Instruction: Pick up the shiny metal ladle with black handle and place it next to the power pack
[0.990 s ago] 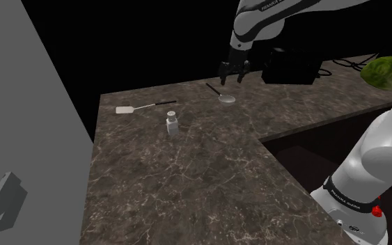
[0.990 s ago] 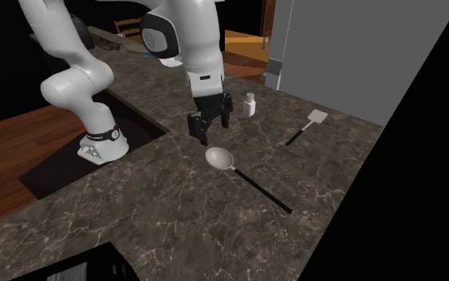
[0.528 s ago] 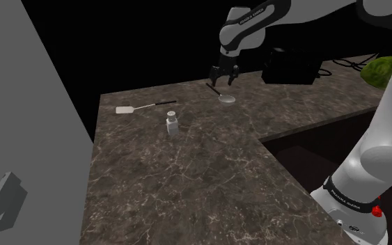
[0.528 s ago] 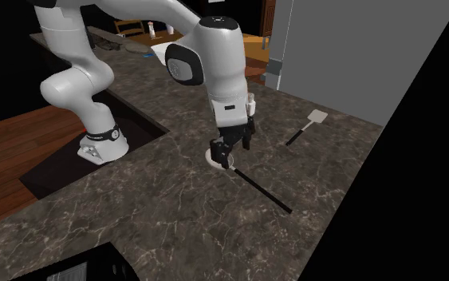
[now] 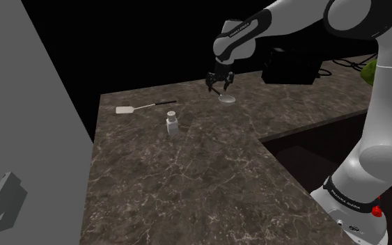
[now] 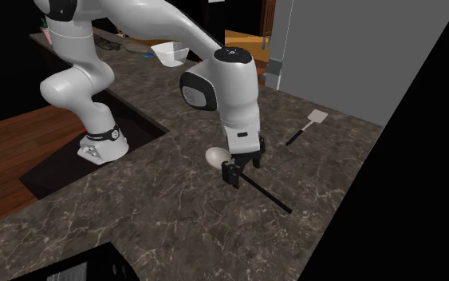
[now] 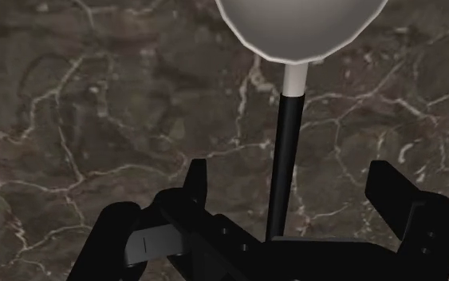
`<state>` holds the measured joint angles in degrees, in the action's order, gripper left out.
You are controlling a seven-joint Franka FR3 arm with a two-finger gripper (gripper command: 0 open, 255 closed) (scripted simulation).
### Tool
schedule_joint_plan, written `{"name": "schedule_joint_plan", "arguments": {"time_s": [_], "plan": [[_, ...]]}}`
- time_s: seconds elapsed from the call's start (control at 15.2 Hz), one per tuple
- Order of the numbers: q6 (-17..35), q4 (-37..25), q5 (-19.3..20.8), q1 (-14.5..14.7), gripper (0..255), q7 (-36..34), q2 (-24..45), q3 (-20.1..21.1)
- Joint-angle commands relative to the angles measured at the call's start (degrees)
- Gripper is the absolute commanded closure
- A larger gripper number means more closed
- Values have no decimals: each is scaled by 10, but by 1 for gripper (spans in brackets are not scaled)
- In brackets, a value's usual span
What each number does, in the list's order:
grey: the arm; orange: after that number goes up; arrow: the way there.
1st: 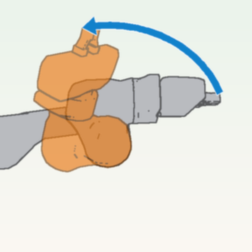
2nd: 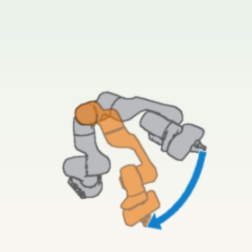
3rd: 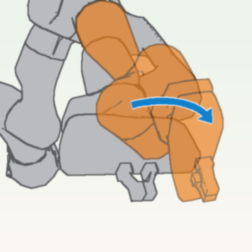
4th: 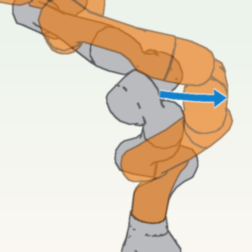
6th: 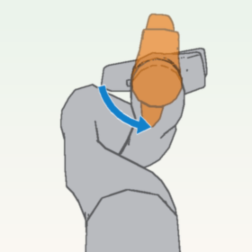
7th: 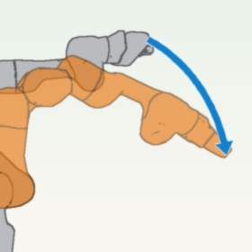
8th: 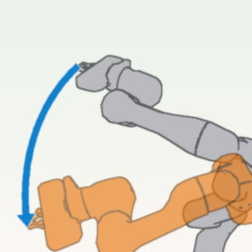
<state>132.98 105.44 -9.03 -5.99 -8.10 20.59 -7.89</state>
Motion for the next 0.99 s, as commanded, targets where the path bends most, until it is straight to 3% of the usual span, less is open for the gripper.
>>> {"name": "schedule_joint_plan", "arguments": {"time_s": [0.0, 0.59, 0.66, 0.92], "plan": [[12, 2, -3, 0, 0, 2, 10, 1], [16, 2, -4, -1, 0, 2, 13, 2], [16, 2, -4, -1, 255, 2, 13, 2], [16, 2, -3, 0, 255, 2, 14, 2]]}}
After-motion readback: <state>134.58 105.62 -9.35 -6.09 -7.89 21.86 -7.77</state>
